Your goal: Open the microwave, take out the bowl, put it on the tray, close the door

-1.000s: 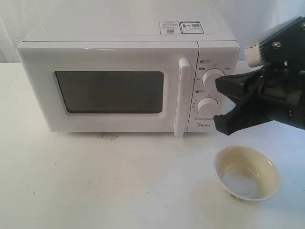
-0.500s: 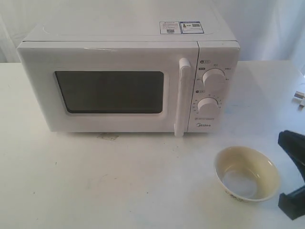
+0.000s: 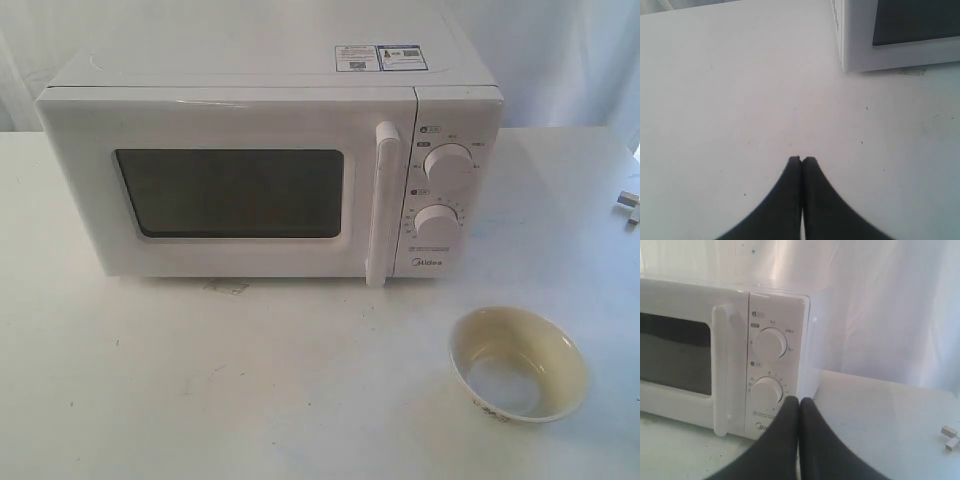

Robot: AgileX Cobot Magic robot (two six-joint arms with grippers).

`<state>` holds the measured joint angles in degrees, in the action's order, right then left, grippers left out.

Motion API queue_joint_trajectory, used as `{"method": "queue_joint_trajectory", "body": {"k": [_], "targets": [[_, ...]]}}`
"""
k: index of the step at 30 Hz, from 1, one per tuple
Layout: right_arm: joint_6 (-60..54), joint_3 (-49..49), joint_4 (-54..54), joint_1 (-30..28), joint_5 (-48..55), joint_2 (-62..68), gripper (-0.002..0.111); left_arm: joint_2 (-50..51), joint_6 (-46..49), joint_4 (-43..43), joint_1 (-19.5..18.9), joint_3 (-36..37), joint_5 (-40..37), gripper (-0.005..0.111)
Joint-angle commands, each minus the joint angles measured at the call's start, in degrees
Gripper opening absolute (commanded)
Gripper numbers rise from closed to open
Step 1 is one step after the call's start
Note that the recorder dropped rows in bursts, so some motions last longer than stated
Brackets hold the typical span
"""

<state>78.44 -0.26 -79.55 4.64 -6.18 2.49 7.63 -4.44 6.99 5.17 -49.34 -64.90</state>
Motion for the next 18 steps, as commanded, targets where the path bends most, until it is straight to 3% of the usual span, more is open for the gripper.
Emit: {"method": "queue_joint_trajectory", "body": {"k": [1,11,13,18], "targets": [[0.4,0.3,0.2,-0.4,3.7,-1.7,0.0,-0.4,-0.4,-0.1,0.2,-0.1,-5.1,0.0],[0.1,0.3,3.2,-0.4,5.1,-1.7,0.0,-0.4,-0.2,-0.1,0.2,-0.1,-5.1,0.0],[-9.8,0.3,13.1,-0.4,6.7,-1.7,0.0,-0.4,-0.2,-0.1,0.2,-0.1,-5.1,0.0],[-59.6,0.3,59.1,-0.4,9.1,-1.7,0.0,-0.4,-0.2,-0.1,0.2,-0.1,-5.1,0.0]]}}
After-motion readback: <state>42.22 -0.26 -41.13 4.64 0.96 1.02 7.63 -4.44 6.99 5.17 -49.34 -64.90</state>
